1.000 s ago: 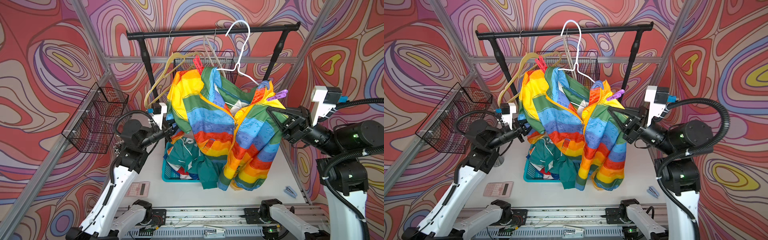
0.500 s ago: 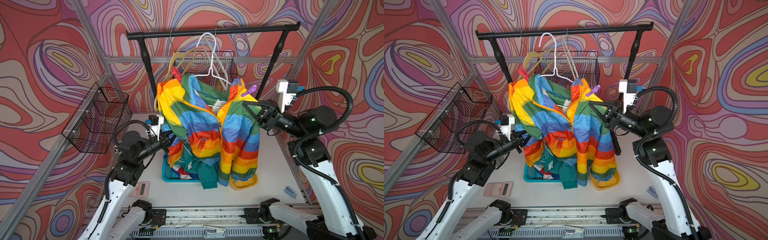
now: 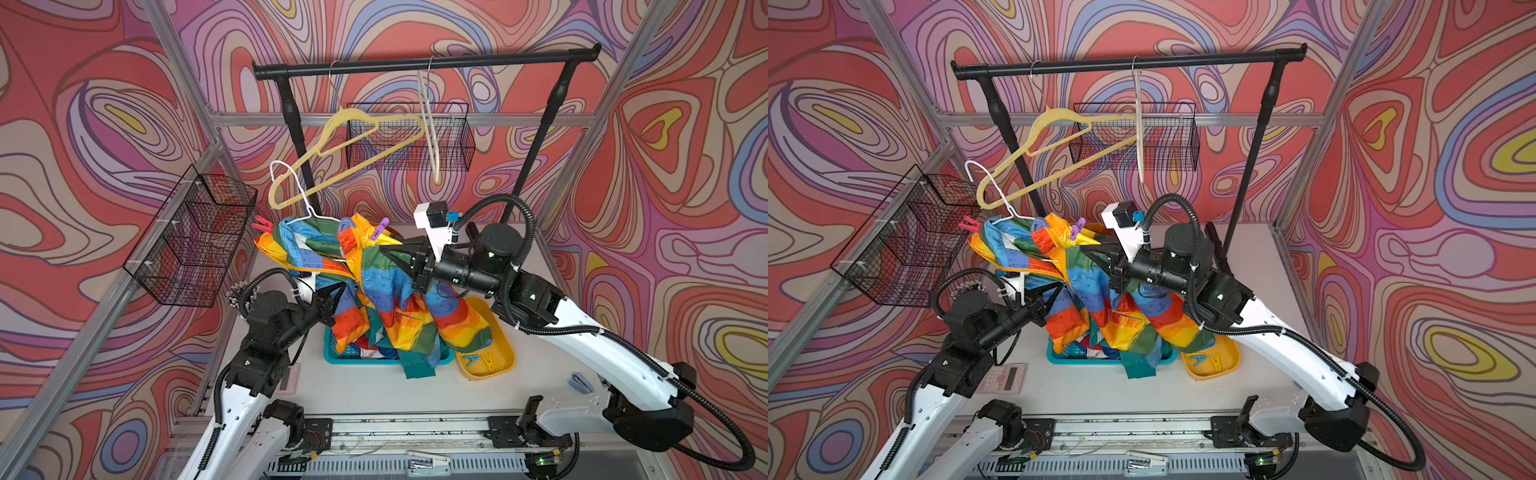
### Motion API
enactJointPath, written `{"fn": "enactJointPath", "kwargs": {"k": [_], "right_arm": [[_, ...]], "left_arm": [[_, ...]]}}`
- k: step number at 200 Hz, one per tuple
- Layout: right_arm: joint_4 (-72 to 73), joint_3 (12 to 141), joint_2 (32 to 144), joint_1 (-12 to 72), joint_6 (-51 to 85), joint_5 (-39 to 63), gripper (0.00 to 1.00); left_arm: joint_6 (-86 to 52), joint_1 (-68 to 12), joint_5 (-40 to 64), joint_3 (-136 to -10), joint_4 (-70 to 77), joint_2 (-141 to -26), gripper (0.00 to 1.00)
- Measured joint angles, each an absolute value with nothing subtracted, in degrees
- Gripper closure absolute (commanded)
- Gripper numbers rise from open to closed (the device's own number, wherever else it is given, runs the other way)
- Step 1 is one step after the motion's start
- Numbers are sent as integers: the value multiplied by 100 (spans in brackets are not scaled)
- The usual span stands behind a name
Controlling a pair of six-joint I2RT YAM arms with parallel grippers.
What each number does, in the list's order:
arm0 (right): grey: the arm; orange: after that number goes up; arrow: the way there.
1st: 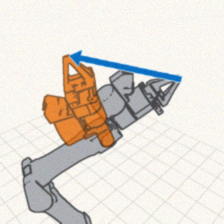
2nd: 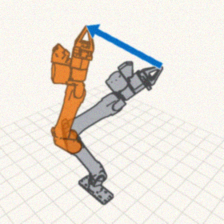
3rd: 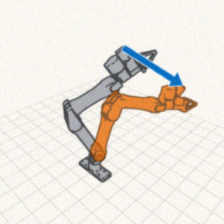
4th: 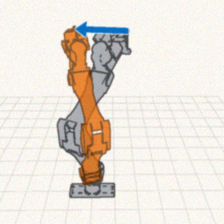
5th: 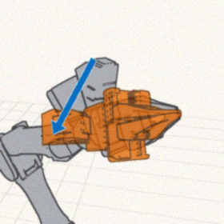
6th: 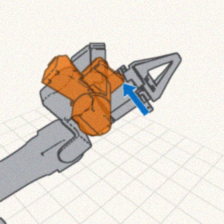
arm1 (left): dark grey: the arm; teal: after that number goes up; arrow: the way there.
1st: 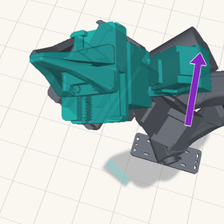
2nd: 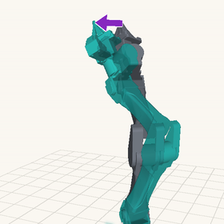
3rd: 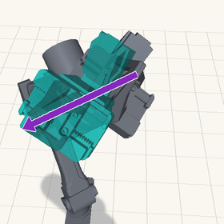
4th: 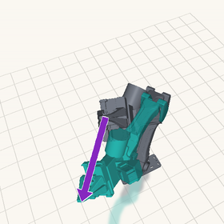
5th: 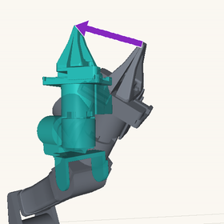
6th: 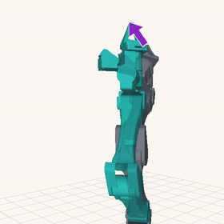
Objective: Remove the clothespins securing jackets to the hanger
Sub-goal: Adjust the jacket in the basket.
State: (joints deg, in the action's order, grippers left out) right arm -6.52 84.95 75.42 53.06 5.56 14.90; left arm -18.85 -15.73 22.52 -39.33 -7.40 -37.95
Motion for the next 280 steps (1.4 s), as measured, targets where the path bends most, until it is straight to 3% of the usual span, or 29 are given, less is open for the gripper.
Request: {"fn": "enactJointPath", "kwargs": {"k": [24, 44, 80, 125, 158, 219, 280], "right_arm": [[-290, 7946, 7533, 5577, 349, 917, 100], [-123, 7703, 7478, 5732, 233, 563, 100], [-71, 6949, 6698, 5780, 110, 47, 100], [-207, 6407, 5817, 5780, -21, -322, 100], [-497, 6300, 5638, 5780, -99, -427, 100], [-1015, 5942, 5256, 5780, -316, -840, 100], [-1162, 5898, 5273, 5780, -493, -1002, 100]], "left_arm": [[-2088, -1577, 2073, -3664, -821, -3789, 61], [-2241, -1581, 1979, -3610, -972, -3752, 41], [-2565, -1581, 1879, -3426, -1002, -3533, 22], [-2792, -1581, 1750, -3350, -1129, -3660, 7], [-2808, -1581, 1507, -3459, -1461, -3651, 0], [-2633, -1592, 871, -4414, -2373, -3673, 0], [-2567, -1592, 989, -5369, -2792, -3940, 0]]}}
